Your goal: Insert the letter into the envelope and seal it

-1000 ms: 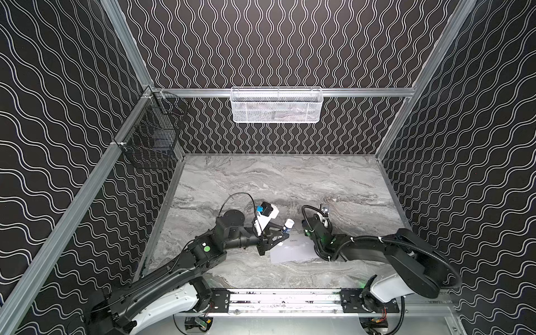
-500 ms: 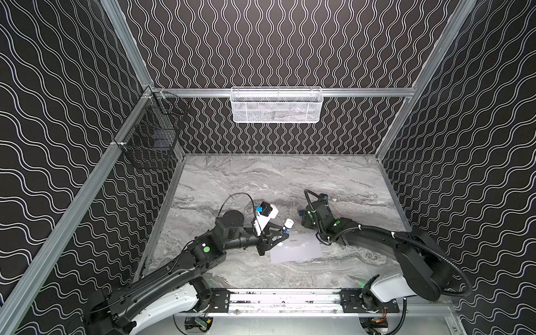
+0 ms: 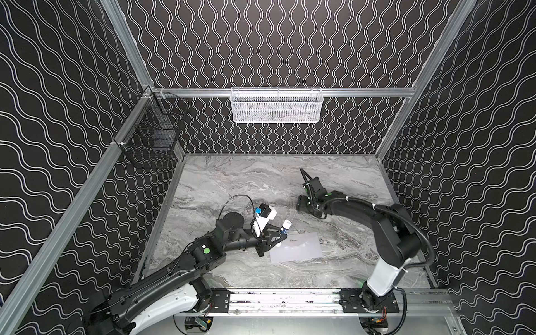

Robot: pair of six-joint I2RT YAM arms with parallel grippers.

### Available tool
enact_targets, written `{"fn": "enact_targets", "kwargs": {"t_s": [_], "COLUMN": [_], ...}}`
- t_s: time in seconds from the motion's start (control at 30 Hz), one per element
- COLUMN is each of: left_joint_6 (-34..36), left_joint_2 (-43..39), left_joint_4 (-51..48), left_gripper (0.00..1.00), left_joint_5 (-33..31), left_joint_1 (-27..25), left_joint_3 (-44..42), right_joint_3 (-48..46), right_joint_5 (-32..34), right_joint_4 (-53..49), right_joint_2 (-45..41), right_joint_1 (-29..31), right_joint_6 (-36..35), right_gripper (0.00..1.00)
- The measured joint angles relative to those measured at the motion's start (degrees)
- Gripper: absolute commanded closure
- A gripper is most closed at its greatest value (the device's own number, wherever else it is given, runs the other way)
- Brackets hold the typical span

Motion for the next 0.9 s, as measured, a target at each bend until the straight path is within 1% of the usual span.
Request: {"fn": "enact_targets", "kwargs": {"t_s": [0.1, 0.17, 0.3, 0.5, 0.67, 0.9], "left_joint_6": [0.0, 0.0, 0.0, 0.0, 0.0, 0.0], "left_joint_2": [-0.1, -0.3, -0.9, 0.9, 1.2, 0.8], "left_joint_4": [0.0, -0.6, -0.8, -0.4, -0.3, -0.4], "left_gripper": [1.0, 1.0, 1.0, 1.0, 1.0, 1.0], "left_joint_5": [0.0, -0.1, -0.3, 0.2, 0.4, 0.4], "left_joint_1": [0.4, 0.7, 1.3, 2.0, 2.1, 2.2], "left_joint_3": [0.0, 0.0, 0.1, 0.3, 0.8, 1.1], "right_joint_3": [5.7, 7.7, 8.2, 8.2, 7.9, 5.5], "right_joint_5": [-0.3, -0.5, -0.9, 1.0, 2.1, 3.0], "right_joint_4": [-0.6, -1.8, -4.0, -9.3, -11.3, -13.6], "right_joint_2": [6.1, 8.5, 8.7, 7.2, 6.3, 4.3], "right_joint_1": [-1.0, -1.4, -1.2, -1.2, -1.2, -1.2], "right_joint_6": [-2.4, -3.4, -5.0, -6.7, -8.0, -8.0], "right_gripper": [0.32, 0.37, 0.41, 0.42, 0.42, 0.42]}}
